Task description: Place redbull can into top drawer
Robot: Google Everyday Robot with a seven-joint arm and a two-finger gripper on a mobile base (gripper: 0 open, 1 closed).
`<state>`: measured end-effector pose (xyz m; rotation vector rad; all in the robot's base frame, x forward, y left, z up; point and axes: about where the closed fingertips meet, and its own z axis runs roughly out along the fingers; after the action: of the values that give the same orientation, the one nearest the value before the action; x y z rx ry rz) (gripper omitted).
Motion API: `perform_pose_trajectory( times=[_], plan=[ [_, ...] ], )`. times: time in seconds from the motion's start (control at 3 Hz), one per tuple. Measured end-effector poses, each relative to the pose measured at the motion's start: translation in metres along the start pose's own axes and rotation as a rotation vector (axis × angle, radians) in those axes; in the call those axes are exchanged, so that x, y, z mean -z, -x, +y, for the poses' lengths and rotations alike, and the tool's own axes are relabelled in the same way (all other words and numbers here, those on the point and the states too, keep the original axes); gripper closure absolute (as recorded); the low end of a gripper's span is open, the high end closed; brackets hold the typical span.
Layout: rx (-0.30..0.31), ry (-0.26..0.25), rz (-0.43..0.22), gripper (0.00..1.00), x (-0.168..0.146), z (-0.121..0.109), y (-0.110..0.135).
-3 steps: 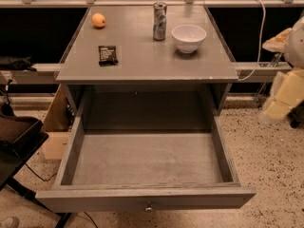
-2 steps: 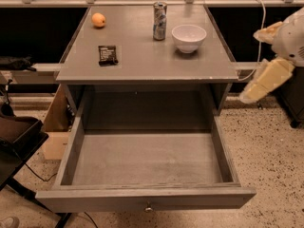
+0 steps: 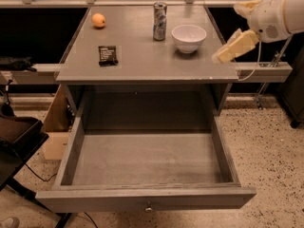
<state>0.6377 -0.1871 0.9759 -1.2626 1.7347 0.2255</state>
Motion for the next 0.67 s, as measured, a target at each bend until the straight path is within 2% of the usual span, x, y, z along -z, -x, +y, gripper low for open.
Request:
perform_pose_trajectory(
  times=[0.33,0.67],
  plan=[
    [-0.011,-0.006,-0.114,0.00,-0.0273,-0.0249,0.0166],
    [-0.011,-0.006,-0.114,0.00,-0.0274,-0.0249,0.0166]
  ],
)
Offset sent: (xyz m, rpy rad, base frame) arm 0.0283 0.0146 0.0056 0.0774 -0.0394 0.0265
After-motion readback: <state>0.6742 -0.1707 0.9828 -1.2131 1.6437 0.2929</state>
